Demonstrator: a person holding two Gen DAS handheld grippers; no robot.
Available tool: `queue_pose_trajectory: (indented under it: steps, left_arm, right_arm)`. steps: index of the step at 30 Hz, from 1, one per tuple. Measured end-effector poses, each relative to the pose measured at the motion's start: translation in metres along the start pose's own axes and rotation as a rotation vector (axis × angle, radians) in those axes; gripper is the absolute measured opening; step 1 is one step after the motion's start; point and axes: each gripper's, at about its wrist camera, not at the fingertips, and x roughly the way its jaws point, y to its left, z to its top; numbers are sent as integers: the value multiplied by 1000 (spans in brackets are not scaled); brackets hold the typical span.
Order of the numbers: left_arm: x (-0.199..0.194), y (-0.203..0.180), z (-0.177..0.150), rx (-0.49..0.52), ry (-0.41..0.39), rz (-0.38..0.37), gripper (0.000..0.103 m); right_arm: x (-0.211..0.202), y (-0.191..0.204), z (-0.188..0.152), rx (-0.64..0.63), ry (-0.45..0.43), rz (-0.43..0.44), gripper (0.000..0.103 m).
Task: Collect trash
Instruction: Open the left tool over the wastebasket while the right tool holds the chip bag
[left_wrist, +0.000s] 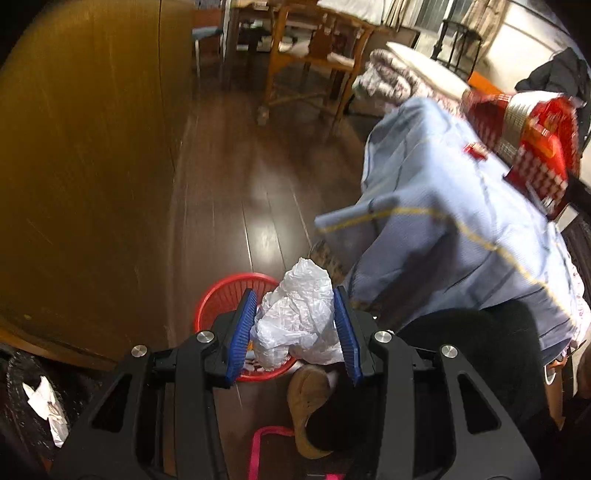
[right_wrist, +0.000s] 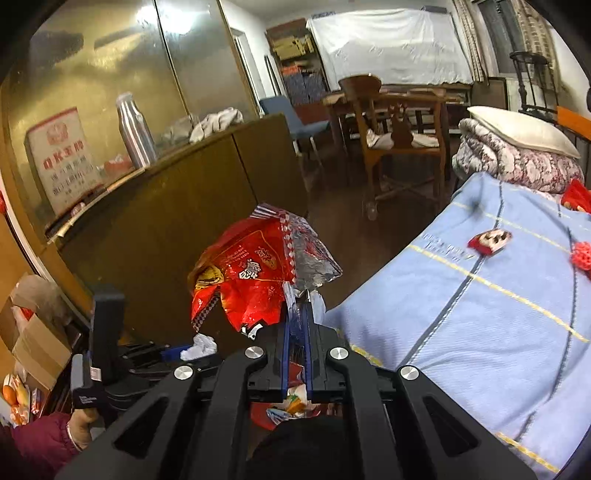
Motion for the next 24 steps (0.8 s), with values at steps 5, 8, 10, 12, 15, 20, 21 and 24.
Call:
queue_pose_trajectory:
  steps: [5,8,10,12,15,20,21,24]
  left_arm:
    - [34,7,-8,-14,58,5,45]
    - [54,11,-12,-18,93,6,46]
    - [65,13,-13,-19,111,15,51]
    - [71,15,-16,-9,116,43,56]
    - [72,18,-17,-5,110,57,66]
    - [62,28,-18,-18,88,70,70]
    - [60,30,-18,-25,86,72,71]
    - [53,37,-22,-33,85,92,73]
  right_arm:
    - [28,-3,1,10,49,-6,7]
    - [46,-3,0,18,81,-8,7]
    - [57,-2,-1,22,101,-9,7]
    - [68,-3,-1,26,122,-7,7]
    - [81,-4,-2,33,147,-2,7]
    - [102,2,-2,20,192,15,7]
    - [106,5,-2,11,201,17,7]
    - [122,18,-2,-31,244,22,7]
